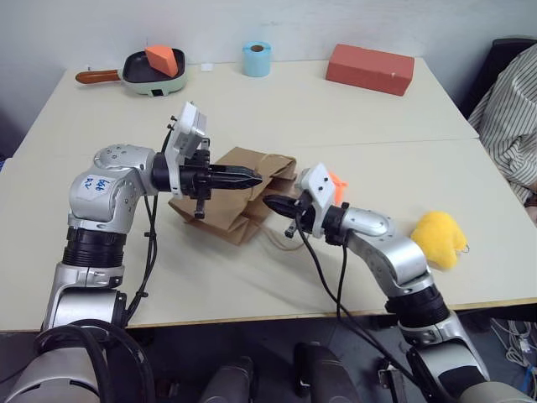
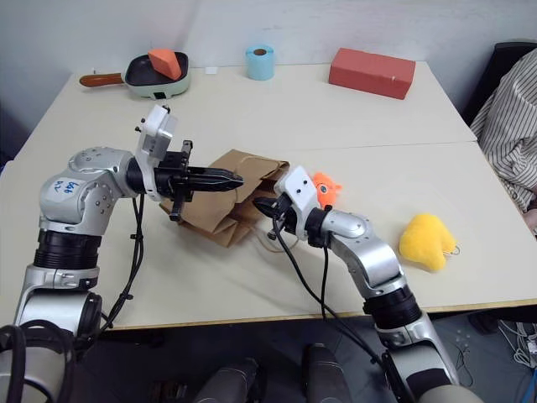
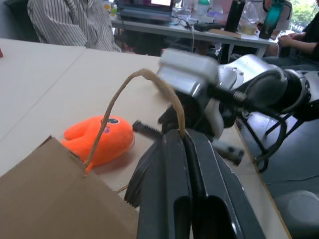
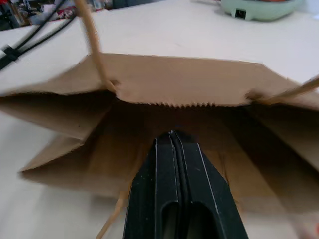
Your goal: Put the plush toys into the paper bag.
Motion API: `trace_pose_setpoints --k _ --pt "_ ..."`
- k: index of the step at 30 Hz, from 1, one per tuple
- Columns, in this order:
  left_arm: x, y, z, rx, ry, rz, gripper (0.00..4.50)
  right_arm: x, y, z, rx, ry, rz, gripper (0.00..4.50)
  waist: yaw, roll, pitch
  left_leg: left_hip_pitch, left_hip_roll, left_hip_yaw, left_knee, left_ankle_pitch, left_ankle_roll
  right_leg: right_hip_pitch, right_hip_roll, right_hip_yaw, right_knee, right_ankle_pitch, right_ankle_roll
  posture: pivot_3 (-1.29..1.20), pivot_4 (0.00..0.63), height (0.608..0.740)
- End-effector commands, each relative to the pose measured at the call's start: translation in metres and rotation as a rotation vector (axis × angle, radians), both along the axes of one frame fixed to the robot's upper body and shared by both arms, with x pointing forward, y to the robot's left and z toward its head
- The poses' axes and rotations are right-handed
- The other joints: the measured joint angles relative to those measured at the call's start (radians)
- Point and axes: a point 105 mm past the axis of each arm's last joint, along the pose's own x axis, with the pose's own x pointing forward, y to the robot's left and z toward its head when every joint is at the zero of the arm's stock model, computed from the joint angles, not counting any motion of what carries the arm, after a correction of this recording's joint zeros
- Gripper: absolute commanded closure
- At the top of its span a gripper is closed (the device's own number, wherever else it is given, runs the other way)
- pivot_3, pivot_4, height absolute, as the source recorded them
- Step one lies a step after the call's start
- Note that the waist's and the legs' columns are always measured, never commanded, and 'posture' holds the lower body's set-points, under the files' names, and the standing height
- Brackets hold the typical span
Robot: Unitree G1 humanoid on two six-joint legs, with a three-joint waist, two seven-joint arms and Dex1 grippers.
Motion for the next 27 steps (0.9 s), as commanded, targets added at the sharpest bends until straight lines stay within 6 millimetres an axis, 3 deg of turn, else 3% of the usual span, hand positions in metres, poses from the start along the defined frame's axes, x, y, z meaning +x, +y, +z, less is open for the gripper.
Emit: trace_pose_setpoints --k 1,6,10,16,23,27 --pt "-0.012 -0.004 0.017 -0.045 -0.050 -0.030 4.50 0.004 0.007 0.006 0.001 -0.043 0.010 4.49 -0.001 0.000 0.000 0.000 0.000 0.000 0.000 0.000 0.000 0.000 0.000 0.000 0.000 0.000 0.000 0.00 0.150 0.740" --pt "-0.017 -0.007 0.028 -0.088 -0.040 -0.031 4.50 0.012 0.019 -0.006 -0.068 -0.019 0.033 4.49 -0.019 0.000 0.000 0.000 0.000 0.000 0.000 0.000 0.000 0.000 0.000 0.000 0.000 0.000 0.000 0.00 0.150 0.740" --pt "-0.018 -0.008 0.024 -0.084 -0.046 -0.020 4.50 0.017 0.029 -0.015 -0.165 -0.004 0.088 4.49 -0.028 0.000 0.000 0.001 0.000 0.000 0.000 0.000 0.000 0.000 0.000 0.000 0.000 0.000 -0.001 0.00 0.150 0.740" --pt "-0.016 -0.006 0.023 -0.090 -0.057 0.009 4.50 0.013 0.030 -0.043 -0.416 0.047 0.247 4.49 -0.031 0.001 0.000 0.001 0.001 0.000 0.001 0.000 -0.001 0.000 0.000 0.000 0.001 -0.001 -0.002 0.00 0.150 0.740" --pt "-0.015 -0.006 0.023 -0.099 -0.066 0.020 4.50 0.011 0.039 -0.041 -0.521 -0.009 0.360 4.49 -0.032 0.001 -0.001 0.002 0.000 0.000 0.002 -0.001 -0.001 0.000 0.000 0.000 0.001 -0.001 -0.002 0.00 0.150 0.740" --pt "-0.016 -0.011 0.022 -0.105 -0.072 0.011 4.50 0.007 0.054 -0.028 -0.481 -0.042 0.433 4.49 -0.034 0.001 -0.001 0.002 0.001 -0.001 0.002 -0.001 -0.001 0.000 0.000 0.000 0.001 -0.001 -0.002 0.00 0.150 0.740"
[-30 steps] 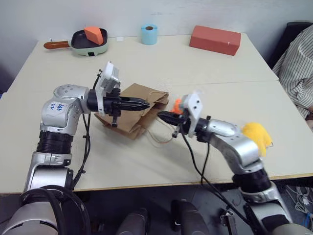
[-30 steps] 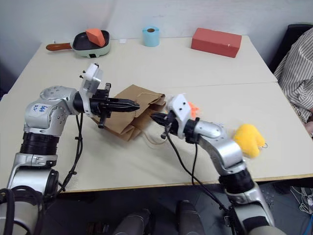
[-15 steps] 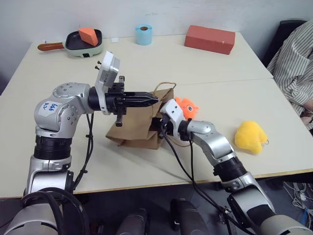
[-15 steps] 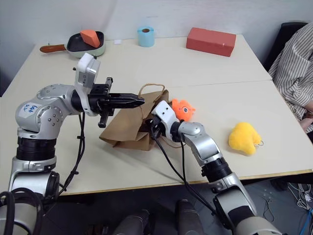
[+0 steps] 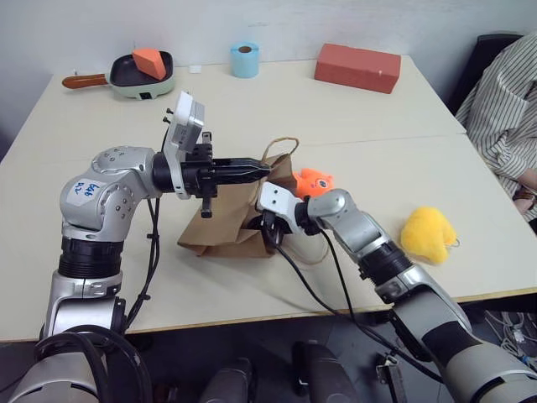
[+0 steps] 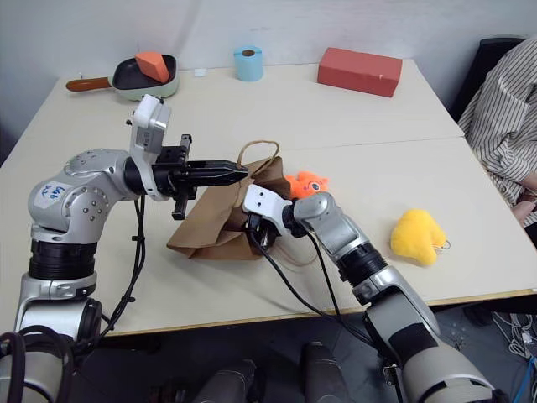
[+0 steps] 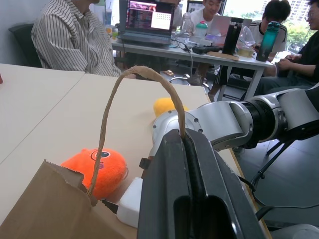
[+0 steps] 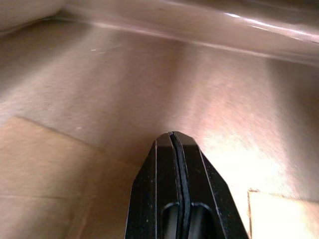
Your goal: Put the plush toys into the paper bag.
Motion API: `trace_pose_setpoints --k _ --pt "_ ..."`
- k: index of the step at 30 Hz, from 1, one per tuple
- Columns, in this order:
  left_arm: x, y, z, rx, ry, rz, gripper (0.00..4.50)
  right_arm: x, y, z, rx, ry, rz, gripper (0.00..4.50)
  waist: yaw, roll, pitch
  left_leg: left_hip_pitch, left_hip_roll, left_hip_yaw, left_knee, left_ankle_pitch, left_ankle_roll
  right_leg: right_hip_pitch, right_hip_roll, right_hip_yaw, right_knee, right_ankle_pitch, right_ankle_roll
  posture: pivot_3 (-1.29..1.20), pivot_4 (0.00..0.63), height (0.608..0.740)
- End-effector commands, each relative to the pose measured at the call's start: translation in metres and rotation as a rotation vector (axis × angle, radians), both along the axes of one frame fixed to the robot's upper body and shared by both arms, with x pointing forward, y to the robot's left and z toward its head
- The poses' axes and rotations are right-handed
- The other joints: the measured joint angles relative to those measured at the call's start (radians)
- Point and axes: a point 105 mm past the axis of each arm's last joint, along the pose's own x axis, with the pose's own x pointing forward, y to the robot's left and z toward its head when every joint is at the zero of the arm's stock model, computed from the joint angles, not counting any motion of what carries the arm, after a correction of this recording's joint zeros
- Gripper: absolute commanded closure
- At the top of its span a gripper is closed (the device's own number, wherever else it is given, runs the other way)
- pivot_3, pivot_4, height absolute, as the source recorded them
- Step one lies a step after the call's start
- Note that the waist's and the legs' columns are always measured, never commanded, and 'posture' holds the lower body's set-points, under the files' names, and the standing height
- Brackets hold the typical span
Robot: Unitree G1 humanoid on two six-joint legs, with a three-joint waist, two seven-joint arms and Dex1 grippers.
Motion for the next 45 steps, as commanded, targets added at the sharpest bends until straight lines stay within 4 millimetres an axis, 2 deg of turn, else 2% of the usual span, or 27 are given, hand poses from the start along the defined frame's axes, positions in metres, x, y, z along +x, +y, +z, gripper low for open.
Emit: trace_pose_setpoints --k 1,3,5,10,16,18,21,27,31,40,43,45 --pt "-0.008 -0.005 0.011 -0.027 -0.065 -0.030 4.50 -0.006 0.021 0.014 0.092 0.013 0.071 4.49 -0.002 0.000 0.000 0.000 0.000 0.000 0.000 0.000 0.000 0.000 0.000 0.000 0.000 0.000 0.000 0.00 0.150 0.740" --pt "-0.008 -0.008 0.013 -0.038 -0.073 -0.036 4.50 -0.007 0.032 0.030 0.236 0.065 0.076 4.49 -0.009 0.000 0.000 0.000 0.000 0.000 0.000 0.000 0.000 0.000 0.000 0.000 0.000 0.000 0.000 0.00 0.150 0.740" --pt "-0.007 -0.009 0.015 -0.043 -0.079 -0.036 4.50 -0.008 0.038 0.035 0.348 0.166 0.066 4.49 -0.016 0.000 0.000 0.000 0.000 0.000 0.000 0.000 0.000 0.000 0.000 0.000 0.000 0.000 0.000 0.00 0.150 0.740" --pt "-0.007 -0.007 0.016 -0.048 -0.087 -0.031 4.50 -0.010 0.049 0.013 0.375 0.317 0.015 4.49 -0.017 0.000 0.000 0.001 0.000 -0.003 0.000 0.000 -0.001 0.000 0.000 -0.002 0.002 0.000 -0.001 0.00 0.150 0.740" --pt "-0.010 -0.005 0.020 -0.048 -0.108 -0.028 4.50 -0.018 0.056 0.007 0.406 0.460 0.034 4.49 -0.021 0.000 0.000 0.001 0.000 -0.003 0.000 -0.001 -0.001 0.000 0.000 -0.002 0.002 0.000 -0.001 0.00 0.150 0.740" --pt "-0.010 -0.005 0.024 -0.066 -0.105 -0.026 4.50 -0.021 0.056 0.000 0.345 0.436 0.048 4.49 -0.021 0.000 0.000 0.001 0.000 -0.003 0.000 -0.001 -0.001 0.000 0.000 -0.002 0.002 0.000 -0.001 0.00 0.150 0.740" --pt "-0.012 -0.006 0.029 -0.077 -0.108 -0.032 4.50 -0.020 0.061 -0.009 0.240 0.301 0.067 4.49 -0.021 0.001 0.000 0.001 0.000 -0.003 0.000 -0.001 -0.001 0.000 0.000 -0.002 0.002 0.000 -0.001 0.00 0.150 0.740" --pt "-0.010 -0.006 0.032 -0.084 -0.118 -0.021 4.50 0.002 0.076 -0.001 0.252 0.075 -0.016 4.49 -0.022 0.001 0.000 0.001 0.000 -0.003 0.000 -0.001 -0.002 0.000 0.000 -0.002 0.002 0.000 -0.001 0.00 0.150 0.740" --pt "-0.008 -0.006 0.032 -0.081 -0.124 -0.014 4.50 0.005 0.085 0.008 0.320 0.072 -0.039 4.49 -0.024 0.001 0.000 0.002 0.000 -0.003 0.000 -0.001 -0.002 0.000 0.000 -0.002 0.003 0.000 -0.001 0.00 0.150 0.740" --pt "-0.008 -0.001 0.054 -0.108 -0.163 -0.001 4.50 0.016 0.073 -0.015 0.208 0.047 -0.126 4.49 -0.036 0.001 0.000 0.002 0.000 -0.005 0.000 -0.001 -0.002 0.000 0.001 -0.003 0.003 0.000 -0.001 0.00 0.150 0.740" --pt "-0.003 0.001 0.050 -0.086 -0.163 0.036 4.50 0.015 0.069 -0.018 0.207 0.058 -0.126 4.49 -0.042 0.001 -0.001 0.002 0.000 -0.005 -0.001 -0.001 -0.002 0.000 0.001 -0.003 0.004 0.000 -0.001 0.00 0.150 0.740" --pt "0.001 0.002 0.043 -0.060 -0.155 0.054 4.50 0.016 0.068 -0.013 0.229 0.050 -0.124 4.49 -0.042 0.001 -0.001 0.002 0.000 -0.005 -0.001 -0.001 -0.002 0.000 0.001 -0.003 0.004 0.000 -0.001 0.00 0.150 0.740"
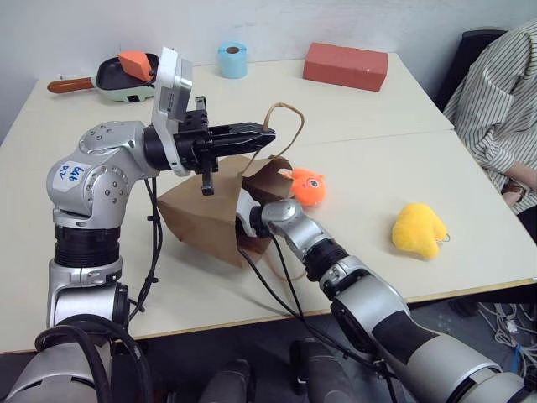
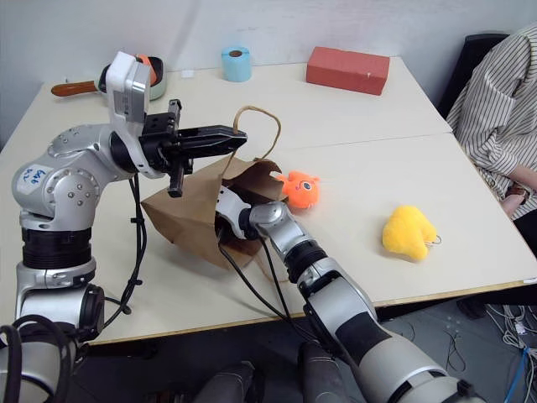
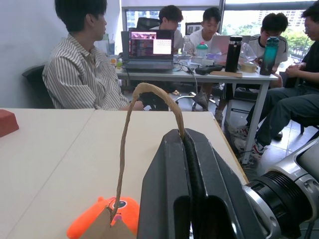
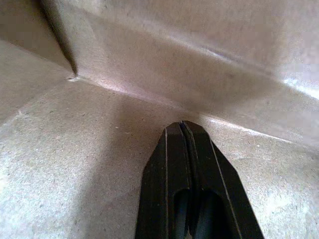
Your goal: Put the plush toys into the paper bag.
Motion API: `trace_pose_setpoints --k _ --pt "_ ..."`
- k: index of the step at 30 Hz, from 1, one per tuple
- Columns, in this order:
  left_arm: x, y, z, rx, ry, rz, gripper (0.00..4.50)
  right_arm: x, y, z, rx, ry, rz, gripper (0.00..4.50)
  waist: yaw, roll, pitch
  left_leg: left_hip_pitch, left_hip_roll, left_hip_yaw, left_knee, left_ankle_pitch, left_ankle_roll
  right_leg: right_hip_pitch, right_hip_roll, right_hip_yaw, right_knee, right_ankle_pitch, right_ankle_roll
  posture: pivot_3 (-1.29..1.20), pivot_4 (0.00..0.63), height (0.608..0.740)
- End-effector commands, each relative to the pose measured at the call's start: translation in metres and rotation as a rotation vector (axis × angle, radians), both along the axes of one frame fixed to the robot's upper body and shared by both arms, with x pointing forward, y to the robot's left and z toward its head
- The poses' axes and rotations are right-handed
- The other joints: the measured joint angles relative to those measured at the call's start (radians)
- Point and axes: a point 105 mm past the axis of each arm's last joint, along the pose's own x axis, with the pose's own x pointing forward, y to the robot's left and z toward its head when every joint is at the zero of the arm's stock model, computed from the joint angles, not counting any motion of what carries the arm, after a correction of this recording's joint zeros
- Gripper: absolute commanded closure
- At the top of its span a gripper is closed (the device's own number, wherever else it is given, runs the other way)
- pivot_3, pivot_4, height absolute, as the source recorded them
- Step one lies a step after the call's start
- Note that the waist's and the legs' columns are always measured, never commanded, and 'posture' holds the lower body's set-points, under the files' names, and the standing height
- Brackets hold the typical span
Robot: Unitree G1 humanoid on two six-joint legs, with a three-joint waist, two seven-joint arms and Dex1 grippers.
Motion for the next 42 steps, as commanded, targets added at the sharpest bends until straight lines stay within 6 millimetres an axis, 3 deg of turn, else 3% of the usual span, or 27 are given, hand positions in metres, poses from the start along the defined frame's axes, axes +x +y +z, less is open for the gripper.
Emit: trace_pose_setpoints --k 1,4,8,12,16,23,27,31,36,40,42 --pt "0.003 0.005 0.000 0.026 -0.039 0.034 4.50 0.001 -0.005 0.001 0.008 -0.001 -0.011 4.49 0.000 0.000 0.000 0.000 0.000 0.000 0.000 0.000 0.000 0.000 0.000 0.000 0.000 0.000 0.000 0.00 0.150 0.740" --pt "0.004 0.007 -0.004 0.041 -0.030 0.034 4.50 0.002 -0.009 0.006 0.021 0.004 -0.022 4.49 -0.002 0.000 0.000 0.000 0.000 0.000 0.000 0.000 0.000 0.000 0.000 0.000 0.000 0.000 0.000 0.00 0.150 0.740" --pt "0.007 0.008 0.007 -0.007 -0.008 0.031 4.50 0.006 -0.018 0.003 -0.018 -0.041 -0.050 4.49 -0.002 0.000 0.000 0.000 0.000 -0.001 0.000 0.000 0.000 0.000 0.000 0.000 0.001 0.000 0.000 0.00 0.150 0.740" --pt "0.008 0.004 -0.007 0.037 0.000 0.025 4.50 0.001 -0.030 0.028 0.065 -0.085 -0.026 4.49 -0.001 0.000 0.000 0.000 0.000 -0.001 0.000 0.000 0.000 0.000 0.000 0.000 0.000 0.000 0.000 0.00 0.150 0.740" --pt "0.009 0.006 -0.014 0.060 0.005 0.027 4.50 -0.014 -0.065 0.049 0.094 -0.103 -0.046 4.49 0.005 0.000 0.000 -0.001 0.000 -0.001 0.001 0.000 0.000 0.000 0.000 0.001 0.000 0.000 0.000 0.00 0.150 0.740" --pt "0.006 0.006 -0.016 0.075 0.012 0.016 4.50 -0.056 -0.129 0.071 0.154 -0.007 -0.118 4.49 0.029 0.000 0.000 -0.002 -0.001 -0.001 0.000 0.000 0.000 -0.001 0.001 0.003 -0.003 0.000 0.000 0.00 0.150 0.740" --pt "0.005 0.005 -0.017 0.085 0.011 0.011 4.50 -0.059 -0.176 0.086 0.220 0.035 -0.282 4.49 0.050 0.000 0.000 -0.002 -0.001 0.000 -0.001 0.000 0.000 -0.001 0.001 0.005 -0.004 0.000 0.000 0.00 0.150 0.740" --pt "0.005 0.005 -0.017 0.091 0.010 0.009 4.50 -0.041 -0.212 0.086 0.188 -0.013 -0.463 3.29 0.062 0.000 0.000 -0.002 -0.002 0.000 -0.001 0.000 0.000 0.000 0.001 0.006 -0.004 0.000 0.000 0.00 0.150 0.740" --pt "0.005 0.005 -0.017 0.100 0.004 0.009 4.50 -0.017 -0.206 0.060 0.033 -0.114 -0.486 1.57 0.064 0.000 0.000 -0.002 -0.002 0.001 -0.001 0.000 0.000 0.000 0.001 0.006 -0.004 0.000 0.000 0.00 0.150 0.740" --pt "0.006 0.005 -0.015 0.100 -0.001 0.010 4.50 0.005 -0.205 0.052 -0.029 -0.203 -0.533 0.21 0.055 0.000 0.000 -0.002 -0.002 0.002 -0.001 0.000 0.000 -0.001 0.001 0.006 -0.004 0.000 0.000 0.00 0.150 0.740" --pt "0.006 0.005 -0.016 0.101 -0.002 0.010 4.50 0.013 -0.203 0.047 -0.059 -0.227 -0.537 0.01 0.053 0.000 0.000 -0.002 -0.002 0.002 -0.001 0.000 0.000 -0.001 0.001 0.006 -0.004 0.000 0.000 0.00 0.150 0.740"
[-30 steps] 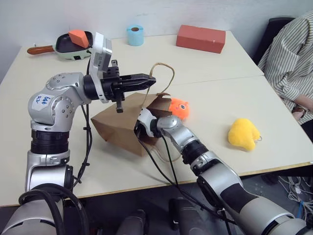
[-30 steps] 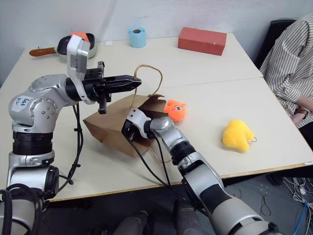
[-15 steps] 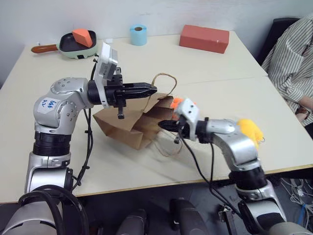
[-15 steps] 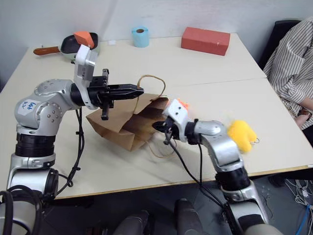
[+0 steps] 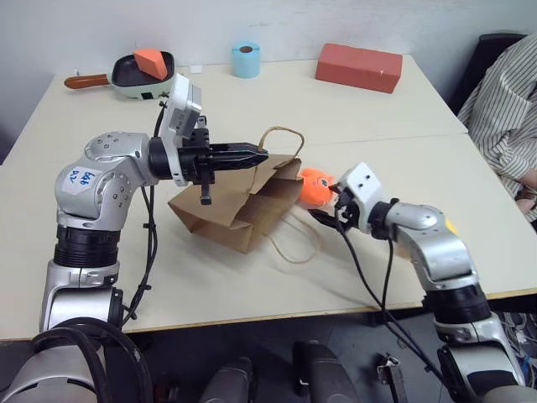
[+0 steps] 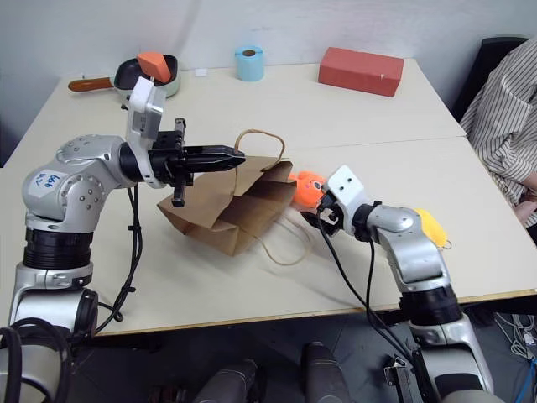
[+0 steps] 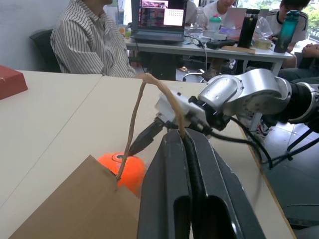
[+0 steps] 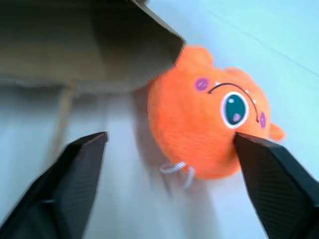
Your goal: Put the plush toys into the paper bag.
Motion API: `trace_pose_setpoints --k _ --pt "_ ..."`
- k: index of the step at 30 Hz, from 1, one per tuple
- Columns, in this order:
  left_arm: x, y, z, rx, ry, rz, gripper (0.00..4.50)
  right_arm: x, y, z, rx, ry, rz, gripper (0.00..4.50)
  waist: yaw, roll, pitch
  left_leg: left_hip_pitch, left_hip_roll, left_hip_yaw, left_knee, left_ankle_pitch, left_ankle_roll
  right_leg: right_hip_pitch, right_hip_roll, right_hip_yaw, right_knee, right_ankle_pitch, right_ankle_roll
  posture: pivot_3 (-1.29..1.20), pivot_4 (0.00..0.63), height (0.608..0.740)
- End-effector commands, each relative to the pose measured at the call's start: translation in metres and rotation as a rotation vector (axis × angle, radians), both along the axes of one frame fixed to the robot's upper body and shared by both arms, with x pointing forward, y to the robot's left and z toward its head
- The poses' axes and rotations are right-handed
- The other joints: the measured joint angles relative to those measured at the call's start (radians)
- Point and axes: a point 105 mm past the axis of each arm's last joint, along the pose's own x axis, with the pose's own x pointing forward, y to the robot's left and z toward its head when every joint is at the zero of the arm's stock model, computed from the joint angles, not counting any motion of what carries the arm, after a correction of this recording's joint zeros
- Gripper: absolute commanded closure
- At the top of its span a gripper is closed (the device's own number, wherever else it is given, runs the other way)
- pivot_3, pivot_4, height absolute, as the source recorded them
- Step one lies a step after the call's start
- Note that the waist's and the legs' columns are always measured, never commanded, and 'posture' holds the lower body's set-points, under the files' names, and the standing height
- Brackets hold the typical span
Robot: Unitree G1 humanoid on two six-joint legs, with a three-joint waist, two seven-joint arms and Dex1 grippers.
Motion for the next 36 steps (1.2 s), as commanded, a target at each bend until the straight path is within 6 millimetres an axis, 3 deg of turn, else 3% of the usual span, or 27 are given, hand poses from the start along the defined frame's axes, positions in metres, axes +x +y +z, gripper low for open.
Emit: trace_pose_setpoints --k 1,6,16,20,24,26,29,32,36 --pt "-0.004 -0.001 0.008 0.007 -0.053 -0.015 4.50 0.013 0.006 0.006 -0.068 -0.099 0.004 0.01 -0.001 0.000 0.000 0.000 0.000 0.000 0.000 0.000 0.000 0.000 0.000 0.000 0.000 0.000 0.000 0.00 0.150 0.740" --pt "-0.005 -0.002 0.007 0.007 -0.052 -0.017 4.50 0.024 0.006 0.000 -0.099 -0.142 -0.021 0.01 -0.001 0.000 0.000 0.000 0.000 0.000 0.001 0.000 0.000 0.000 0.000 -0.001 0.000 0.000 0.000 0.00 0.150 0.740" --pt "-0.003 -0.003 0.005 0.008 -0.048 -0.020 4.50 0.021 -0.011 0.007 -0.039 -0.212 -0.102 3.39 -0.001 0.000 0.000 0.000 0.000 0.000 0.001 0.000 0.000 0.000 0.000 -0.001 0.000 0.000 0.000 0.00 0.150 0.740" --pt "-0.002 -0.005 0.006 0.005 -0.050 -0.021 4.50 0.002 -0.037 0.021 -0.011 -0.232 -0.138 4.48 0.005 0.000 0.000 0.000 0.000 -0.001 0.001 0.000 0.000 0.000 0.000 -0.001 0.000 0.000 0.000 0.00 0.150 0.740" --pt "-0.001 -0.005 0.006 0.006 -0.051 -0.024 4.50 -0.038 -0.056 0.054 0.041 -0.257 -0.063 4.48 0.022 0.000 0.000 -0.001 0.000 -0.001 0.001 0.000 0.000 0.000 0.000 0.000 -0.001 0.000 0.000 0.00 0.150 0.740" --pt "-0.001 -0.005 0.006 0.007 -0.052 -0.027 4.50 -0.062 -0.049 0.069 0.064 -0.260 0.049 4.48 0.026 0.000 0.000 -0.001 0.000 -0.001 0.000 0.000 0.000 0.000 0.000 0.000 -0.002 0.000 0.000 0.00 0.150 0.740" --pt "0.000 -0.005 0.006 0.007 -0.054 -0.031 4.50 -0.083 -0.034 0.075 0.047 -0.258 0.171 4.48 0.022 0.000 0.000 0.000 0.001 -0.001 0.000 0.000 0.000 0.001 0.002 0.002 -0.002 0.000 0.000 0.00 0.150 0.740" --pt "0.000 -0.008 0.006 0.005 -0.056 -0.041 4.50 -0.086 -0.006 0.071 0.030 -0.262 0.232 4.48 0.025 0.000 0.000 0.001 0.001 -0.001 0.000 0.000 -0.001 0.001 0.002 0.003 -0.002 0.000 0.000 0.00 0.150 0.740" --pt "-0.001 -0.011 0.009 -0.002 -0.063 -0.056 4.50 -0.071 0.019 0.048 -0.194 -0.329 0.274 4.48 0.026 0.000 0.000 0.001 0.000 0.000 0.001 0.000 -0.001 0.000 0.002 0.003 -0.002 0.000 0.000 0.00 0.150 0.740"
